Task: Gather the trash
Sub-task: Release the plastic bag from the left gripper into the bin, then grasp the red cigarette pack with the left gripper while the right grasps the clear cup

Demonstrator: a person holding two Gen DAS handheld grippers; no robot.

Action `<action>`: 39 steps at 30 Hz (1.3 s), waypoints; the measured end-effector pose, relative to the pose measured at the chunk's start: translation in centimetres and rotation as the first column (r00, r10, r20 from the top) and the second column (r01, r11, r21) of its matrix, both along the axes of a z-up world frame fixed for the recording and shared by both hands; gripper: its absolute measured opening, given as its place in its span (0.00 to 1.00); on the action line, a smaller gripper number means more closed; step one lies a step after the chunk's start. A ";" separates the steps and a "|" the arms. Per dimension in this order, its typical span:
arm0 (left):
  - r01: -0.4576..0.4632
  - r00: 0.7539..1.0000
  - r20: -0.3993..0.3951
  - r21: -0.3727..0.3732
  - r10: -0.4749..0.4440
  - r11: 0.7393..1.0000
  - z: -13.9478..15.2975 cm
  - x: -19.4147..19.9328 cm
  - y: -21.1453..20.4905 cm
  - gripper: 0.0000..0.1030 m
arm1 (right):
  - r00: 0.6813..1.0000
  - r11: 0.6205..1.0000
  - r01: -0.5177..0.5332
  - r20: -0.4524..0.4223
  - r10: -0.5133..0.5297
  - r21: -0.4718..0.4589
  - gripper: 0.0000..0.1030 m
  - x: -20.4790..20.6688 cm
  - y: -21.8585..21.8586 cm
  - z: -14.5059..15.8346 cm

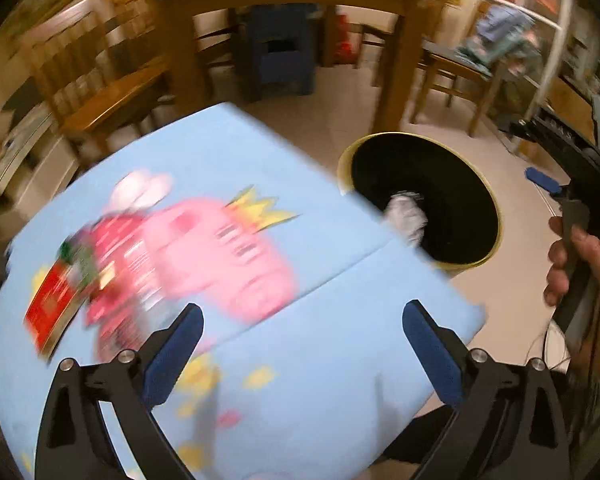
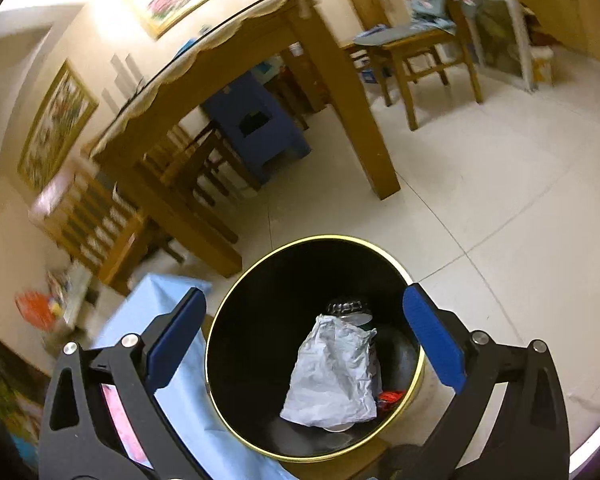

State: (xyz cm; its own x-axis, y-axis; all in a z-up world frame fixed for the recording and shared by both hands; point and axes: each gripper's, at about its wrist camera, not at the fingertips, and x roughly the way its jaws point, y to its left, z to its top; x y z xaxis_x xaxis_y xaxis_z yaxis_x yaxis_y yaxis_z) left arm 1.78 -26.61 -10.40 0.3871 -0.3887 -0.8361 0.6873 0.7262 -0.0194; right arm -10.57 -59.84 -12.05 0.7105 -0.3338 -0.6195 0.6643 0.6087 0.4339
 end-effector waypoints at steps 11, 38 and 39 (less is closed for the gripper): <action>-0.460 0.883 0.100 -0.011 0.459 0.888 0.8 4.7 22.7 0.93 | 0.842 0.828 -0.533 -0.207 0.499 -0.173 0.94 9.6 17.0 -0.3; -0.458 0.887 -0.004 -0.122 0.461 0.880 -0.1 6.5 30.3 0.93 | 0.653 0.681 -0.732 -0.285 0.702 -0.001 0.36 18.4 30.0 -3.1; -0.442 0.895 -0.006 -0.122 0.445 0.888 0.0 7.2 29.7 0.93 | 0.654 0.682 -0.732 -0.271 0.706 0.009 0.36 17.8 29.3 -3.1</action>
